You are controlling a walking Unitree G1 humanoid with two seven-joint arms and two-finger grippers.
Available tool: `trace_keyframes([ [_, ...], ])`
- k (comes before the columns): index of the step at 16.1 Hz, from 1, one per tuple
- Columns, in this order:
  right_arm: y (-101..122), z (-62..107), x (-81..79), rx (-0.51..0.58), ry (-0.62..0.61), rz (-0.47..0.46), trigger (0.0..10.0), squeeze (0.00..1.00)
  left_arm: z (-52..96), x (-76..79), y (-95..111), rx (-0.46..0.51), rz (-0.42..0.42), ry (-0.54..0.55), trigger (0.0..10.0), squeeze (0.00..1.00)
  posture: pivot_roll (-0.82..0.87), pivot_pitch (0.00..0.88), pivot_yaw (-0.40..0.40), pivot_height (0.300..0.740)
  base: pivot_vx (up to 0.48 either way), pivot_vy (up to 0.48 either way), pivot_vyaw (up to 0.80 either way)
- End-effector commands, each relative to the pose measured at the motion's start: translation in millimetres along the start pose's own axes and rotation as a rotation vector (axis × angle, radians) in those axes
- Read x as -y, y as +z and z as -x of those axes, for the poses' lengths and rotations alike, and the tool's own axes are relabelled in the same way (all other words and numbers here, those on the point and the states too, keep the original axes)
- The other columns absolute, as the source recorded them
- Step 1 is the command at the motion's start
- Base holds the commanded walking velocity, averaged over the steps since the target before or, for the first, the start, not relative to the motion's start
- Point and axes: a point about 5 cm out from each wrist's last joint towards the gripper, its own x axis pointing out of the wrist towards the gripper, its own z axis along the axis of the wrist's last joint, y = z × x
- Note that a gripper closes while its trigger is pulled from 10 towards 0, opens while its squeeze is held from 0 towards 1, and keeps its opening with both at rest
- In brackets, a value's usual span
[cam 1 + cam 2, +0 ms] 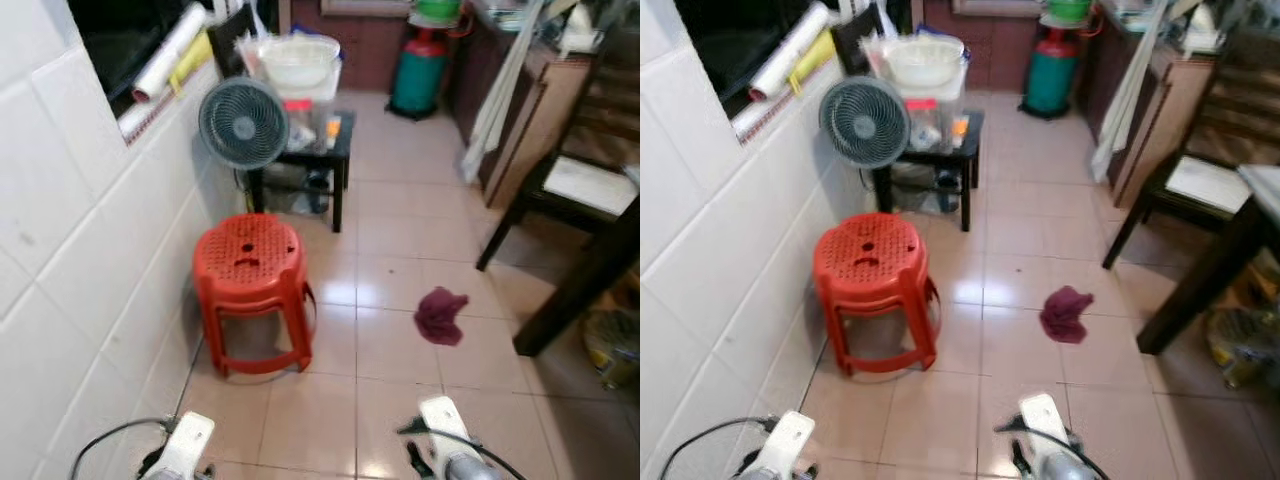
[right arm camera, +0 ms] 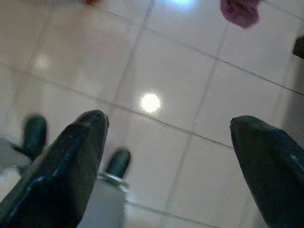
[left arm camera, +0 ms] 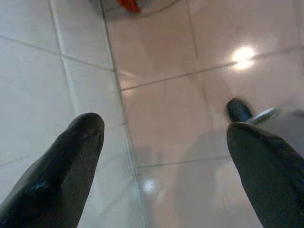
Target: Setting the table
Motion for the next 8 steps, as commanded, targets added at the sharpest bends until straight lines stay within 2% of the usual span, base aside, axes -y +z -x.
trace_keyframes([
  [1, -8.9, 2.0, 6.0, -0.027, -0.01, 0.004, 10.0, 0.0, -1.6, 2.0, 11.4, 0.036, -0.013, -0.016, 10.0, 0.0, -0.13, 0.0, 0.019, 0.74, 0.3, 0.307, 0.0],
  [6, -8.9, 2.0, 5.7, -0.024, -0.01, 0.007, 10.0, 0.0, -1.7, 1.5, 12.1, 0.035, -0.021, -0.015, 10.0, 0.0, -0.13, 0.0, 0.022, 0.74, 0.3, 0.302, 0.0],
  [8, -8.7, 2.0, 4.9, -0.023, -0.008, 0.005, 10.0, 0.0, -2.0, 1.5, 12.7, 0.031, -0.018, 0.002, 10.0, 0.0, -0.12, 0.0, 0.017, 0.74, 0.0, 0.0, 0.0],
])
